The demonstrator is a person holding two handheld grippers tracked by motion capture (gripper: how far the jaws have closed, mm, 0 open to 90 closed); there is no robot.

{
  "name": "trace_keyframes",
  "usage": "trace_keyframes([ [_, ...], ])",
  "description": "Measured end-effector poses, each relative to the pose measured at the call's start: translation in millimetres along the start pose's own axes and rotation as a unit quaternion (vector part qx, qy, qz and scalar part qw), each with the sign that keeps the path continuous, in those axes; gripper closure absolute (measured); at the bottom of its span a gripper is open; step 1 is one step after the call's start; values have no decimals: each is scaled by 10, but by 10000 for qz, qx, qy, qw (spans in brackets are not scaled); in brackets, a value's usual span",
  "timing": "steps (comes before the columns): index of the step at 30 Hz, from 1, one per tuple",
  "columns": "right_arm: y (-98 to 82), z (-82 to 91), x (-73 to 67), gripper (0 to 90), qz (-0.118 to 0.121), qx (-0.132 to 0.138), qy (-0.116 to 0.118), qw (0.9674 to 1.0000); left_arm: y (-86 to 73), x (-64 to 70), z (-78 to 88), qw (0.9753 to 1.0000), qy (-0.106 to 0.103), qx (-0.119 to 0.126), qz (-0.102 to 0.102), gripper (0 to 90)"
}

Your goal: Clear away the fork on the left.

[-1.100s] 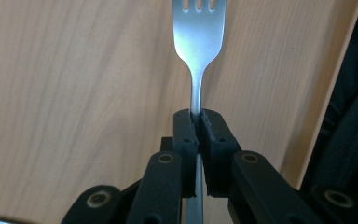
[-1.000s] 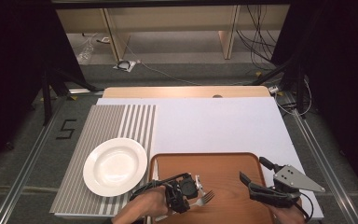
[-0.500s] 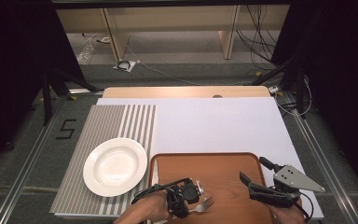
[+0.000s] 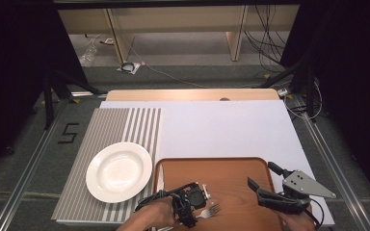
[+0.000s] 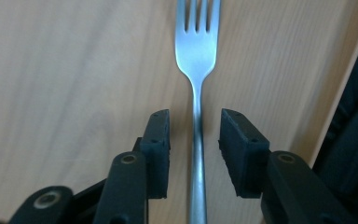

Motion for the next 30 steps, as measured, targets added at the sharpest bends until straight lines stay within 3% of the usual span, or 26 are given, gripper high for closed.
trace_keyframes([
  [7,-1,6,-1,178,33,-39,-8,10000,46,152,-31,9994,0,155,-300,802],
  [13,1,8,-2,179,30,-38,-7,10000,44,184,-117,9991,-16,112,-396,888],
  [18,1,8,-3,179,33,-37,-6,10000,43,186,-157,9989,-55,124,-450,893],
  [30,2,9,-3,180,34,-36,-6,10000,19,96,-166,9993,69,92,-345,893],
])
Point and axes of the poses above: each handheld gripper's, and its own axes: z roughly backward along the jaws, y roughly out of its top, x roughly to its right, the point moved 4 cm from there along -z, roughly forward along the jaws, and after that the axes turned 2 degrees about -z, right-handed, at the moved point
